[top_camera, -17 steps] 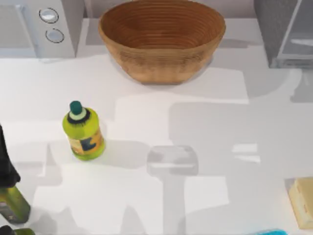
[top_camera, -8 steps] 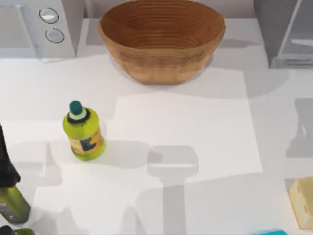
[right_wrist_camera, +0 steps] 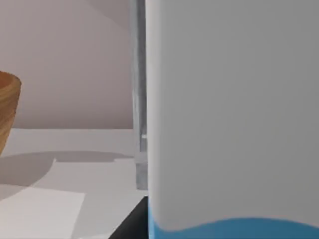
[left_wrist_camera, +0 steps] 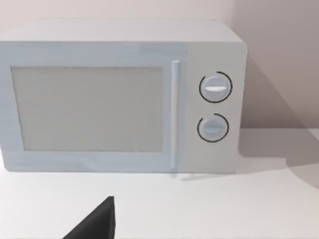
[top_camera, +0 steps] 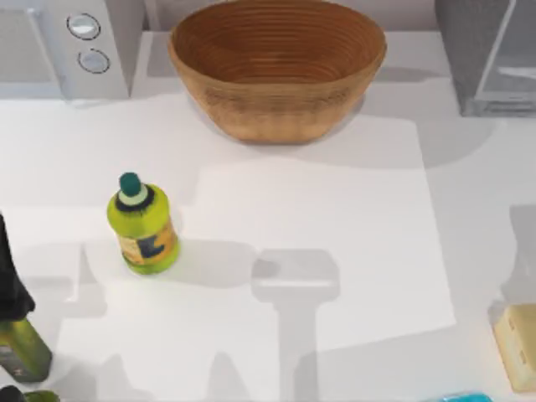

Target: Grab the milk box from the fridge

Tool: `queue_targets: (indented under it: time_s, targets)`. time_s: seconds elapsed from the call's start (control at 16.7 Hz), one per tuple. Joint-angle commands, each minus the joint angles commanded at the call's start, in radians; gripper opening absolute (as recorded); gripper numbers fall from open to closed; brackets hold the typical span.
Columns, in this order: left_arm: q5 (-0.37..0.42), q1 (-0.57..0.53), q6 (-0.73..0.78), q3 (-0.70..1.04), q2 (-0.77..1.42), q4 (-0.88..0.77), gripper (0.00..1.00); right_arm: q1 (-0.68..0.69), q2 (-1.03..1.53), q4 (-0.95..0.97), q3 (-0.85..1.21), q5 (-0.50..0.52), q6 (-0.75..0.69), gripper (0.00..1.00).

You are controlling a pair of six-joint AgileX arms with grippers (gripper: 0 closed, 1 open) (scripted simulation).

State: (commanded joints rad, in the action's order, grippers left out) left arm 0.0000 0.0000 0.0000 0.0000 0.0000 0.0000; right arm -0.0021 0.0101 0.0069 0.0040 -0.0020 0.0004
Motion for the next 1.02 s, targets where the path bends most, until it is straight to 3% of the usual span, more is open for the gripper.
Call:
queue_targets:
  time_s: [0.54, 1.02]
  targets:
    - [0.0, 0.0, 0.0, 0.0, 0.0, 0.0, 1.0, 0.035, 0.056, 0.053, 0.014, 0.003, 0.0, 0.0]
    - [0.0, 0.0, 0.0, 0.0, 0.0, 0.0, 1.0, 0.303, 0.655, 0.51, 0.139, 0.026, -0.003, 0.0]
